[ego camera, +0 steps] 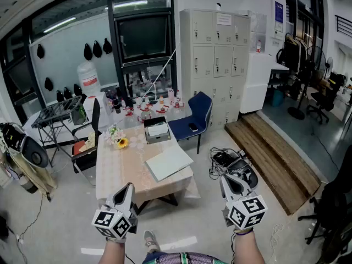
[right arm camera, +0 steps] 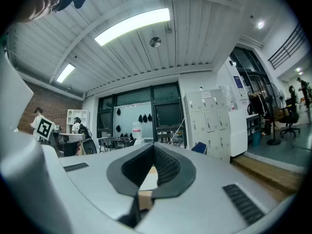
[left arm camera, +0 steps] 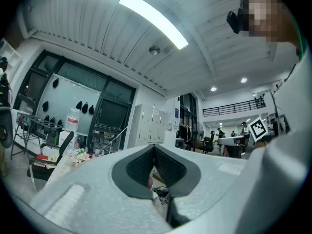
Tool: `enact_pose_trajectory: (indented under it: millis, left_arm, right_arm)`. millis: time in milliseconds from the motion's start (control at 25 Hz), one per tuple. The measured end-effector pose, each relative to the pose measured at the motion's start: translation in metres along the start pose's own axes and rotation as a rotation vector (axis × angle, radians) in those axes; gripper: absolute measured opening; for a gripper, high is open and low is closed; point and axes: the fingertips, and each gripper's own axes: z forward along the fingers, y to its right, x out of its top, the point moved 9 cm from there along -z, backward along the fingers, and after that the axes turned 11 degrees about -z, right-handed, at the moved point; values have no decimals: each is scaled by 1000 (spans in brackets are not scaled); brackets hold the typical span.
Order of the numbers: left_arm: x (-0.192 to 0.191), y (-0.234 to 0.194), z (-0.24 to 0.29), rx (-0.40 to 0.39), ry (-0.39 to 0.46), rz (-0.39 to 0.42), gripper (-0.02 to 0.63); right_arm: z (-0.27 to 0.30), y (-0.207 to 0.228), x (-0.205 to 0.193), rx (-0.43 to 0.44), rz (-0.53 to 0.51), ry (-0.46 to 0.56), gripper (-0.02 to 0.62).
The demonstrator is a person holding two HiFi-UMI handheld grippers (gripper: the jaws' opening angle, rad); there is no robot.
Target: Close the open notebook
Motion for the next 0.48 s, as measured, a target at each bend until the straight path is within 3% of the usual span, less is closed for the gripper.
enact_pose_trajectory:
  millis: [480]
  left_arm:
    - [-1,13,-5,6,0,8,17]
  right_arm:
    - [-8,3,0,5,0,9,-2]
